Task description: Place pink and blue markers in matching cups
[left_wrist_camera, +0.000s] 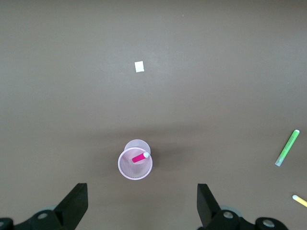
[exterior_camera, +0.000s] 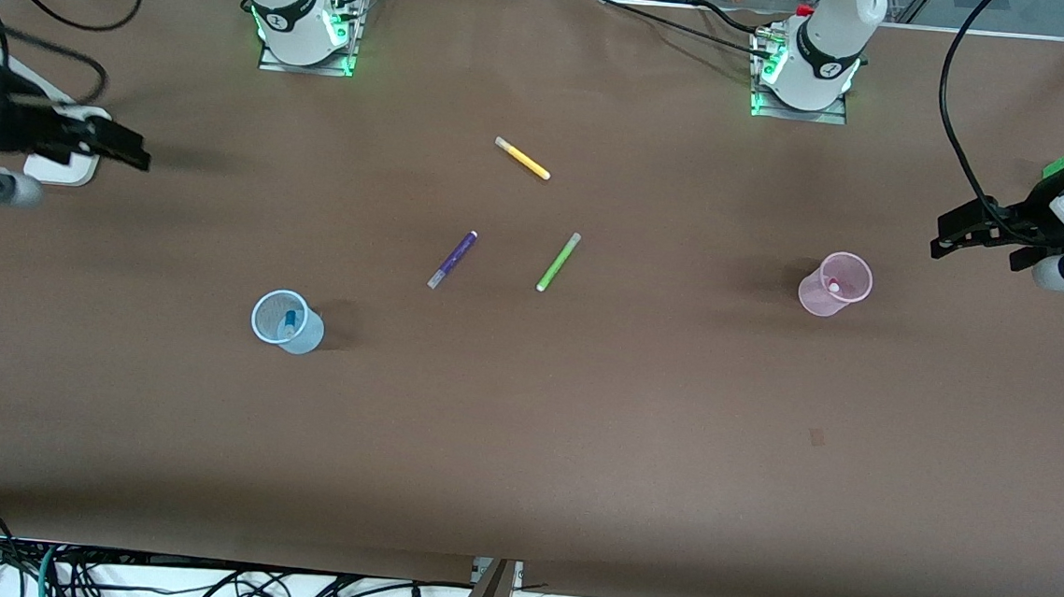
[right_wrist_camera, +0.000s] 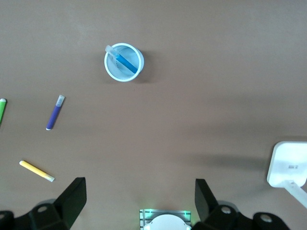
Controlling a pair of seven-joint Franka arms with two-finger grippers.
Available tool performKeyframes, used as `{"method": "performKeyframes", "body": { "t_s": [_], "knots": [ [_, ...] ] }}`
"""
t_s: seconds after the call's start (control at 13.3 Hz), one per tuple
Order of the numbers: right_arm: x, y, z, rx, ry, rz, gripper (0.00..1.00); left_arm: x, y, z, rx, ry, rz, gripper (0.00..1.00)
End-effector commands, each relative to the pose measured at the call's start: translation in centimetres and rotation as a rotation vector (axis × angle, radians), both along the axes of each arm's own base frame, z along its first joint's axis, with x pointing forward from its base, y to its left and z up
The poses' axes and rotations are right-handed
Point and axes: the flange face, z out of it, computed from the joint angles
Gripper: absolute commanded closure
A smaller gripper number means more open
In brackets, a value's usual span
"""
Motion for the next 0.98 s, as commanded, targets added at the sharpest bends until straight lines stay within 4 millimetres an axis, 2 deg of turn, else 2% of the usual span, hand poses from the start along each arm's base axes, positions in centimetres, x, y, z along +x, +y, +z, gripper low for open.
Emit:
{"method": "performKeyframes", "body": {
  "t_s": [0.0, 0.38, 0.68, 0.9],
  "knots": [
    [-2.0, -1.1, 0.7, -0.024, -0.02, -0.02, 0.0, 0.3, 0.3, 0.5, 0.023, 0.004, -0.005, 0.0],
    [-1.6, -0.7, 0.8, -0.055, -0.008, -0.009, 0.0, 0.3, 0.3, 0.5, 0.021, 0.004, -0.005, 0.0],
    [-0.9, -0.4, -0.1, -0.075, 0.003, 0.002, 0.0, 0.3, 0.3, 0.5, 0.023, 0.006, -0.005, 0.0],
    [-0.4, -0.1, 0.3, -0.078, -0.008, 0.008, 0.0, 0.3, 0.3, 0.5, 0.023, 0.006, -0.005, 0.0]
  ]
}}
